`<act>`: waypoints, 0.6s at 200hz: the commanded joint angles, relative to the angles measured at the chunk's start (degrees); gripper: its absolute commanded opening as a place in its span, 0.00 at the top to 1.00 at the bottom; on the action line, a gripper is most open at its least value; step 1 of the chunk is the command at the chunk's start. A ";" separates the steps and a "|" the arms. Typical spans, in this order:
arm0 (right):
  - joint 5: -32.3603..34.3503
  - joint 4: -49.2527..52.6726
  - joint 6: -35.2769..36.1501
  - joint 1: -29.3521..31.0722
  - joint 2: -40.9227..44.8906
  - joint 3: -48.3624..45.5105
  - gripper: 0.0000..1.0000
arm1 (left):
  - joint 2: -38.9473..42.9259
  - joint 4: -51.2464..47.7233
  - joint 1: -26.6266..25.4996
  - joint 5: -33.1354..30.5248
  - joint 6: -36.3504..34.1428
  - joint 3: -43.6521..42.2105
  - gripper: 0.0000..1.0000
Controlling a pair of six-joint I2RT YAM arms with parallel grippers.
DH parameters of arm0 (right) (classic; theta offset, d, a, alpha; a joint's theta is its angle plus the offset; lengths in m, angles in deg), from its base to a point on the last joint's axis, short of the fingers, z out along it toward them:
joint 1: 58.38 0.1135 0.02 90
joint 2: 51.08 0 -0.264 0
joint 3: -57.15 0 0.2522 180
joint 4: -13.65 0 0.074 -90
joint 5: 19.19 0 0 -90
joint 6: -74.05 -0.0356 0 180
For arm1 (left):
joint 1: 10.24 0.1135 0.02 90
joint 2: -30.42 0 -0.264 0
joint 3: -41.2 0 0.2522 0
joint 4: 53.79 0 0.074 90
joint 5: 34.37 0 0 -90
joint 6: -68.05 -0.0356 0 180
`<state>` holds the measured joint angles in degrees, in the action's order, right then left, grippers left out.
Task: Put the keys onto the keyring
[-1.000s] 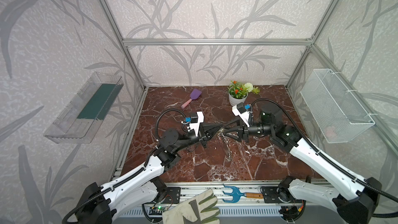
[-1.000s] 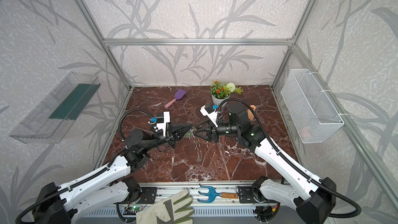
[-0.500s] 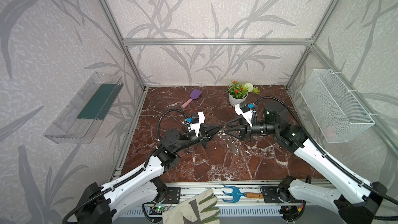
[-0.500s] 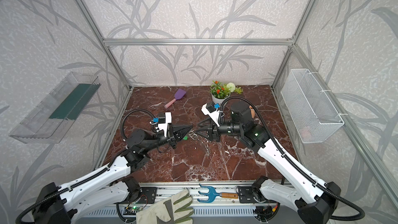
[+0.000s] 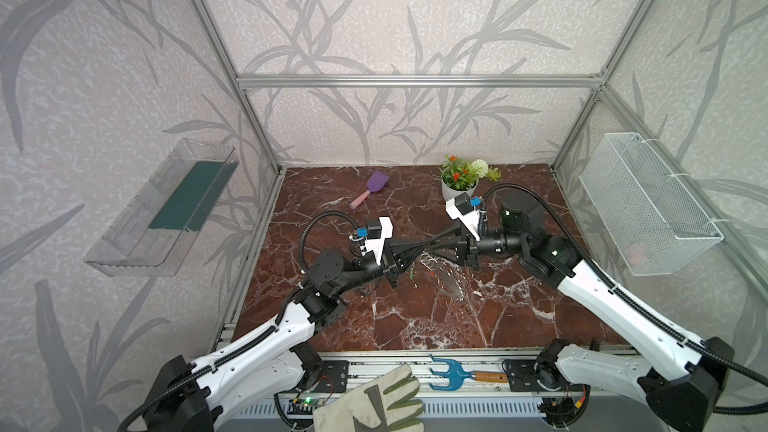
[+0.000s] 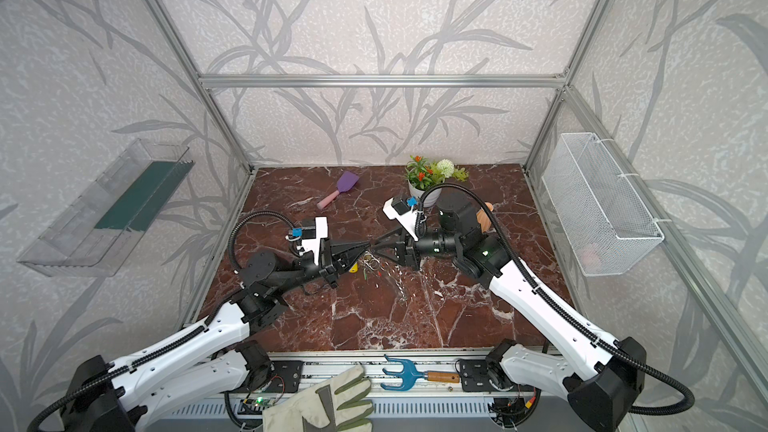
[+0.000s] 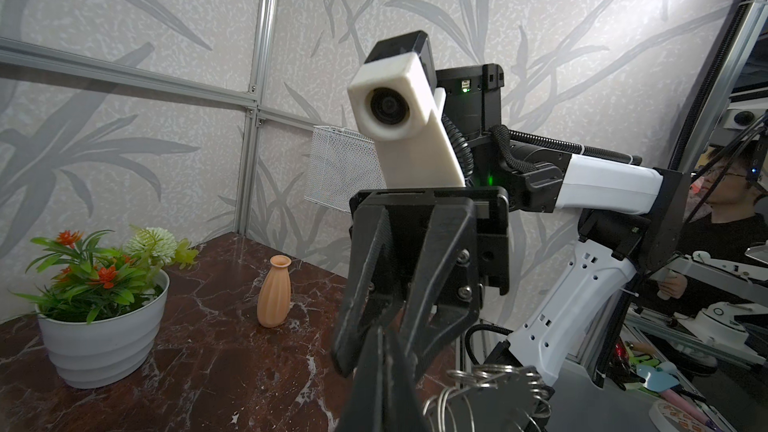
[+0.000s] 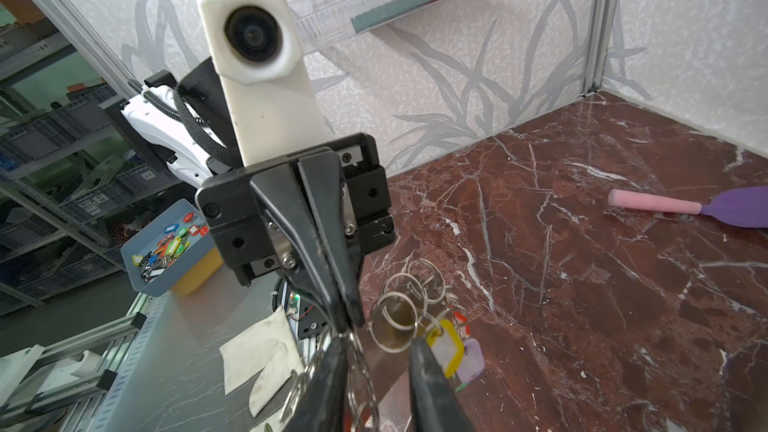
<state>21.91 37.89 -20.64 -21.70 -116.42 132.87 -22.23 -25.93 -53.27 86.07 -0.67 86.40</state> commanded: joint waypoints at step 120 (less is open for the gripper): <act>-2.36 -3.61 -1.73 -0.19 0.39 -0.52 1.00 | 1.93 -3.27 -0.35 0.20 -0.38 2.24 1.00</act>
<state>18.76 36.29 -21.98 -21.70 -117.38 132.67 -21.77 -26.82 -53.27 85.56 -0.45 86.43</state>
